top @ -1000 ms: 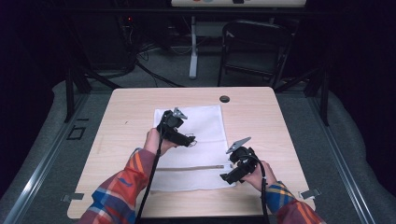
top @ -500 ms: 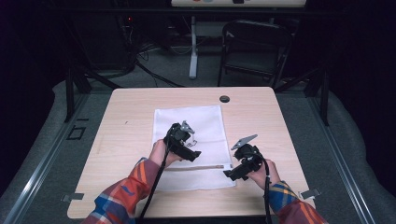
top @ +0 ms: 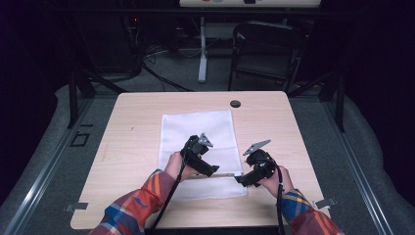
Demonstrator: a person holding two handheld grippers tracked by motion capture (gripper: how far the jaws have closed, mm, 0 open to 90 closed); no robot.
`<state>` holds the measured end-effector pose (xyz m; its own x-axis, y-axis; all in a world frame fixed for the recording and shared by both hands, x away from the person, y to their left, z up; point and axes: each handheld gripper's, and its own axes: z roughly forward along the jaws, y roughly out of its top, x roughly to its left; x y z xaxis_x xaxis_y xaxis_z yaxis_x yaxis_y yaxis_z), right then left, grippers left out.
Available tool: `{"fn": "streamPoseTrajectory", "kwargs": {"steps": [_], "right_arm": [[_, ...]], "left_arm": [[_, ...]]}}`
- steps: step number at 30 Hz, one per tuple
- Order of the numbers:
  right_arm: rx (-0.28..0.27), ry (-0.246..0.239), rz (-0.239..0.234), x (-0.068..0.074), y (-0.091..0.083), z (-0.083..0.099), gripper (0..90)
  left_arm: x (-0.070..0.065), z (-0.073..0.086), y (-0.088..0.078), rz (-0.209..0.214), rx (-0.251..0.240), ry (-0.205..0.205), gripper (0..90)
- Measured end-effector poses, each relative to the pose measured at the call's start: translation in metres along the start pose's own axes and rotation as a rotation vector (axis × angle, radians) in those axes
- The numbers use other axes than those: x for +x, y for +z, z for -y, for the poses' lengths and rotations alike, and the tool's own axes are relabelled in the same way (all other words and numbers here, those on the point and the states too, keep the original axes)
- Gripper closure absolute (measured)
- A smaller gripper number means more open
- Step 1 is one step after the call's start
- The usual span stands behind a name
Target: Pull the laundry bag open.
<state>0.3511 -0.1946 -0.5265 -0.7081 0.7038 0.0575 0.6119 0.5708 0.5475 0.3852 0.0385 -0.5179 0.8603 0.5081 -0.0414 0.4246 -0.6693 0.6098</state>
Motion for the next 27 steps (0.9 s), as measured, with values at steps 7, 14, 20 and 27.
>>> {"fn": "streamPoseTrajectory", "kwargs": {"steps": [7,14,20,27], "right_arm": [[-0.004,0.0,-0.015,-0.001,0.001,0.001,34.9],[0.02,-0.028,-0.031,0.003,0.005,-0.001,60.4],[0.037,-0.052,-0.031,0.006,0.01,-0.003,77.0],[0.034,-0.064,-0.007,0.005,0.018,-0.004,90.0]], "left_arm": [[-0.01,-0.004,0.013,0.027,0.021,0.025,17.2],[-0.019,-0.004,0.025,0.063,0.036,0.051,27.2],[-0.027,-0.002,0.034,0.083,0.04,0.086,41.8],[-0.031,-0.003,0.041,0.1,0.029,0.093,53.3]]}}
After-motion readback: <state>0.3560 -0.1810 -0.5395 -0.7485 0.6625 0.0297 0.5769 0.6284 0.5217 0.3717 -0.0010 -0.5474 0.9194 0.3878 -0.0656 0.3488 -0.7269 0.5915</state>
